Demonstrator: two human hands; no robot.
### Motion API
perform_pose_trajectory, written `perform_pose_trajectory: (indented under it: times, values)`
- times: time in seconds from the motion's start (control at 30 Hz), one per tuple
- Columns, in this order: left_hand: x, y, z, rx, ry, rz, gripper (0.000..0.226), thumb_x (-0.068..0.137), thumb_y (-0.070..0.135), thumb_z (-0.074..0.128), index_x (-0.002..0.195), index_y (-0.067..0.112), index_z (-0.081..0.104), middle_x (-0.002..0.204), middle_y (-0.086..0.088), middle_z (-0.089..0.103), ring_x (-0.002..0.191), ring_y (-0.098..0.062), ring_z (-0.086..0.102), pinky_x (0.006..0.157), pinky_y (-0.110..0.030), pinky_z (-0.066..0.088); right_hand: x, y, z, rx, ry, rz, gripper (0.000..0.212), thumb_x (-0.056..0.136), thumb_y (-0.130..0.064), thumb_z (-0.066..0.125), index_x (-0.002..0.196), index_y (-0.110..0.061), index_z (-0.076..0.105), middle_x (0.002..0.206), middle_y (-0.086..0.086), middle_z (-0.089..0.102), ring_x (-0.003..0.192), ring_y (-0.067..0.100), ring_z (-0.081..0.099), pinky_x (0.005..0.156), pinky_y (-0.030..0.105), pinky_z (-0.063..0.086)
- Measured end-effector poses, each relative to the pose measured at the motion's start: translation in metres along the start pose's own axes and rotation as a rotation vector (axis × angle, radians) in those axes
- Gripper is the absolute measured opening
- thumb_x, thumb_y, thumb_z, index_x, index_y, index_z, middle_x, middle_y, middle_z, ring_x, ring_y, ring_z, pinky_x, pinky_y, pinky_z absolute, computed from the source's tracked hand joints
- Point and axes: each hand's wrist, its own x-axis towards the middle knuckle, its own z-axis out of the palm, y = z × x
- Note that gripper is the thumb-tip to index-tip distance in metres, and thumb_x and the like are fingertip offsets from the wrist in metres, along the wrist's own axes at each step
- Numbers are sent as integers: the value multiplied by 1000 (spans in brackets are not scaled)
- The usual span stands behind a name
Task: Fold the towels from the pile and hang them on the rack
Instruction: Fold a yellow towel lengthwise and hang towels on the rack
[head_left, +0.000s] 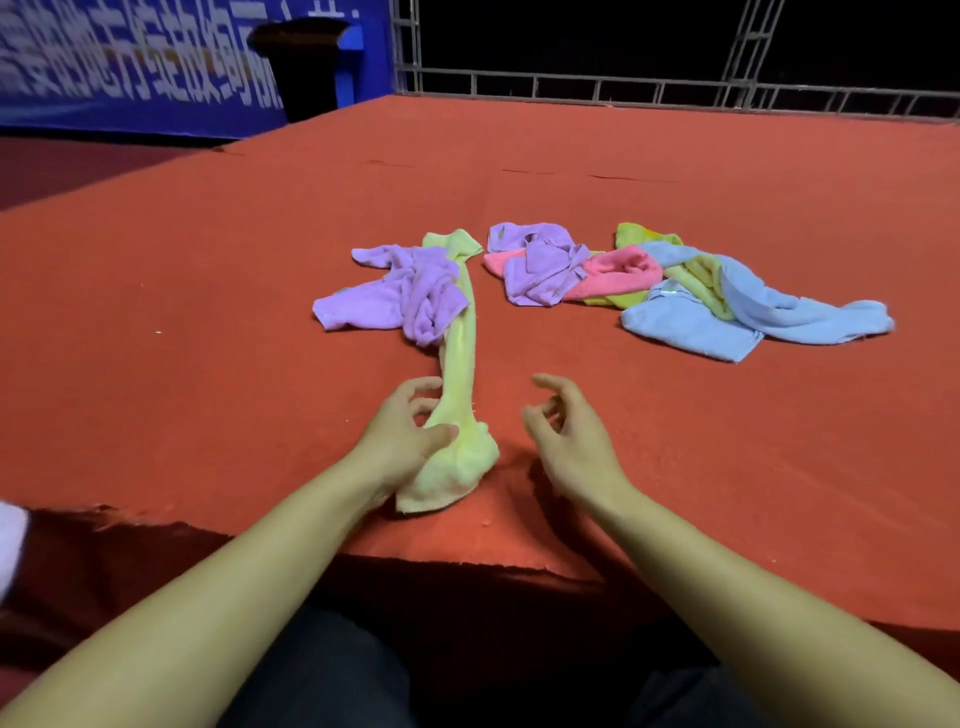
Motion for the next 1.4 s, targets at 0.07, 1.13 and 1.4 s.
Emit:
perform_pose_trajectory:
  times: [0.07, 1.13, 1.4]
  values:
    - [-2, -1, -15, 136, 9, 39, 60, 81, 0, 73, 131, 20, 47, 100, 0, 67, 85, -12, 62, 75, -21, 47, 15, -12, 7, -79, -79, -178, 30, 92, -14, 61, 120, -22, 61, 82, -11, 58, 66, 9, 52, 71, 26, 43]
    - [40, 285, -70, 13, 126, 680, 33, 92, 10, 66, 120, 23, 54, 101, -8, 72, 86, -13, 67, 77, -28, 53, 149, -231, -73, 317, 135, -569, 54, 84, -6, 71, 130, -20, 48, 82, -4, 59, 65, 4, 53, 66, 22, 46]
    - [34, 282, -64, 120, -77, 626, 36, 88, 11, 70, 122, 16, 59, 87, 1, 69, 75, -4, 67, 69, -18, 52, 136, -195, -89, 163, -218, -408, 61, 84, -2, 72, 137, -16, 46, 88, 3, 61, 80, 12, 59, 79, 32, 51]
